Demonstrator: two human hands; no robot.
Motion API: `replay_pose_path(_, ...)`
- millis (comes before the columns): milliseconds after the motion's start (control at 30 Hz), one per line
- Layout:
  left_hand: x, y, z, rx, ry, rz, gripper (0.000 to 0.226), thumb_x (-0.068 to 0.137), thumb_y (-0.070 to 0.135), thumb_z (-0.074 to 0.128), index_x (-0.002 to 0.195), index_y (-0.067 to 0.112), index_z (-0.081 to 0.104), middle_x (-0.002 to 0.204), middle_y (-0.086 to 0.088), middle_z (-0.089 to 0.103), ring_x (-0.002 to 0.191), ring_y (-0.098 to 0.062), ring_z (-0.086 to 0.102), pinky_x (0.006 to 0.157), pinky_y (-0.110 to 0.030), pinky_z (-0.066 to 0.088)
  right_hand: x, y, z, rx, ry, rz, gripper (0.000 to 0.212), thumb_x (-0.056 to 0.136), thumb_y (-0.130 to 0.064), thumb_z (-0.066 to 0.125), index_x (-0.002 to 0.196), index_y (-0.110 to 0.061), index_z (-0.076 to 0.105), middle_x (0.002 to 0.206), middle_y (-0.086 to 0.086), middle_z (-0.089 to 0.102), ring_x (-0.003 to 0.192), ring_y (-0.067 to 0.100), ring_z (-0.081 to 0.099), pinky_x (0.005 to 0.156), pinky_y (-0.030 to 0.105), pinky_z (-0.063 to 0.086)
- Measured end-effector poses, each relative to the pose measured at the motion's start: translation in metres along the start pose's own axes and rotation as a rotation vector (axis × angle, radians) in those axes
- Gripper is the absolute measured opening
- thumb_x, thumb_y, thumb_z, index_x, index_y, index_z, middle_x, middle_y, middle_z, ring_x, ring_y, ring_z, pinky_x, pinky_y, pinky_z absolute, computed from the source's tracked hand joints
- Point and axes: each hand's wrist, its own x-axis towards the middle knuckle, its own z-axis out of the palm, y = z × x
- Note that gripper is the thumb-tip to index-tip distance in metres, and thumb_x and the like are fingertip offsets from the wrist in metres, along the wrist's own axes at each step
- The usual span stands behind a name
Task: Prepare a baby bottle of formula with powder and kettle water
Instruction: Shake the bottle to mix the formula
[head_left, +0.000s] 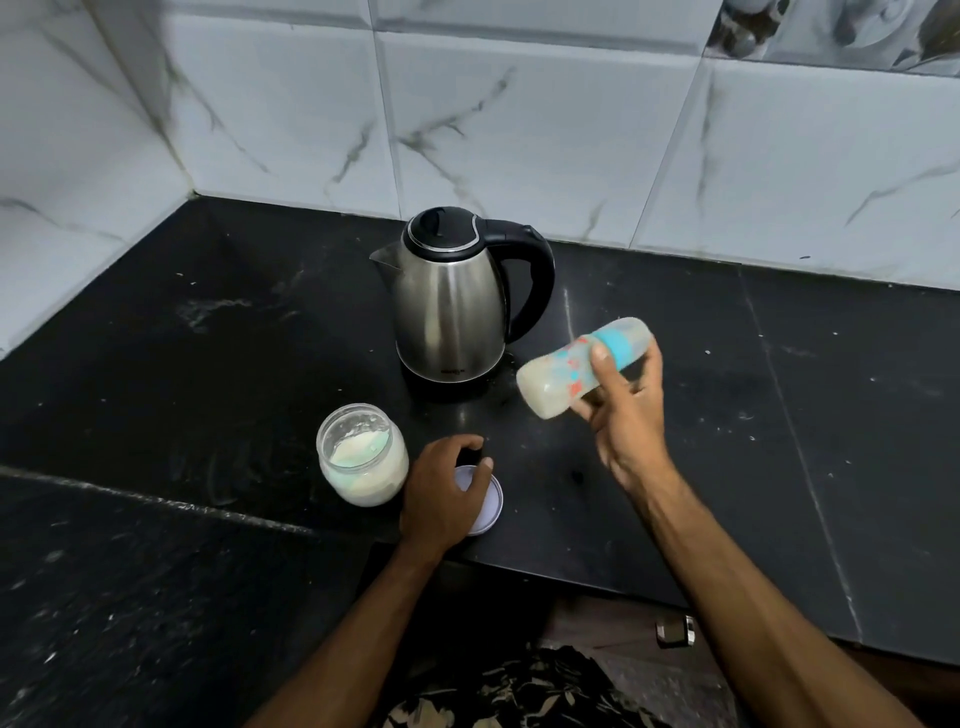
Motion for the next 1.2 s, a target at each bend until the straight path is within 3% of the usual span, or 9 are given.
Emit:
replay_pose_path(167,0.001,-0.008,-0.002,0.033,-0.096,-0.017,0.044,0.068,0.021,0.083,0.110,0.018,0.069,0.106,0.013,0.062,0.103,-0.010,0.058,0.086,-0.020,0.042,-0.027,0.021,-0.009,-0.294,-0.421,0.170,0.078,0.081,-0.013,0.080,0.142,-0.039,0.039,0.110,0.013,0.073,0.101,0.027,0.072,0.071,0.038,0.060)
replay_pose_path(267,0.001,-0.003,-0.002,0.021,-0.019,-0.025,0.031,0.077,0.027,0.073,0.107,0.019,0.069,0.103,0.017,0.062,0.102,-0.010,0.059,0.087,-0.021,0.041,-0.016,0.011,-0.007,-0.222,-0.243,0.063,0.077,0.079,-0.018,0.080,0.142,-0.035,0.040,0.110,0.009,0.074,0.099,0.025,0.072,0.068,0.038,0.061)
replay_pose_path(400,0.000,0.000,0.000,0.001,-0.001,-0.003,0.025,0.083,0.033,0.064,0.104,0.021,0.070,0.102,0.014,0.067,0.101,-0.007,0.059,0.092,-0.027,0.046,-0.002,0.000,-0.005,0.000,0.010,-0.009,0.072,0.082,-0.023,0.072,0.145,-0.020,0.036,0.122,0.017,0.067,0.103,0.028,0.069,0.068,0.039,0.061)
replay_pose_path(500,0.002,-0.004,-0.002,0.002,-0.017,-0.005,0.031,0.075,0.031,0.070,0.104,0.019,0.069,0.101,0.013,0.066,0.098,-0.009,0.058,0.088,-0.024,0.044,-0.021,0.015,-0.004,-0.130,-0.190,0.100,0.076,0.078,-0.021,0.076,0.143,-0.029,0.038,0.111,0.013,0.071,0.095,0.025,0.072,0.064,0.034,0.060)
replay_pose_path(600,0.002,-0.007,-0.002,0.008,-0.076,-0.010,0.042,0.069,0.029,0.075,0.109,0.017,0.069,0.108,0.006,0.068,0.102,-0.012,0.060,0.088,-0.028,0.046,-0.033,0.021,-0.006,-0.267,-0.408,0.142,0.080,0.076,-0.017,0.082,0.141,-0.038,0.040,0.107,0.009,0.074,0.097,0.024,0.073,0.070,0.035,0.060)
replay_pose_path(767,-0.001,0.000,0.000,-0.006,0.004,0.003,0.025,0.083,0.032,0.064,0.103,0.019,0.070,0.103,0.013,0.068,0.101,-0.011,0.060,0.092,-0.031,0.047,-0.005,-0.003,0.000,0.016,0.005,-0.018,0.071,0.081,-0.022,0.071,0.143,-0.019,0.038,0.111,0.008,0.071,0.098,0.025,0.070,0.063,0.034,0.061)
replay_pose_path(833,0.000,-0.001,0.000,0.002,0.009,0.001,0.024,0.082,0.031,0.066,0.103,0.020,0.069,0.101,0.016,0.065,0.100,-0.011,0.061,0.091,-0.030,0.047,-0.007,0.001,0.000,0.008,-0.026,0.006,0.071,0.082,-0.022,0.071,0.144,-0.019,0.036,0.112,0.009,0.071,0.098,0.025,0.071,0.064,0.036,0.061)
replay_pose_path(967,0.002,-0.007,-0.001,-0.001,-0.090,-0.040,0.040,0.070,0.025,0.081,0.107,0.017,0.070,0.105,0.010,0.067,0.101,-0.015,0.062,0.088,-0.030,0.048,-0.028,0.018,-0.004,-0.265,-0.381,0.151,0.081,0.081,-0.016,0.082,0.145,-0.035,0.036,0.111,0.014,0.073,0.100,0.027,0.073,0.067,0.036,0.060)
replay_pose_path(1200,-0.001,0.002,-0.001,-0.003,-0.002,0.004,0.024,0.083,0.030,0.065,0.103,0.018,0.070,0.102,0.012,0.068,0.101,-0.012,0.061,0.092,-0.030,0.047,-0.001,-0.007,-0.001,0.076,0.018,-0.013,0.069,0.083,-0.022,0.070,0.143,-0.017,0.037,0.113,0.007,0.071,0.095,0.023,0.071,0.065,0.037,0.060)
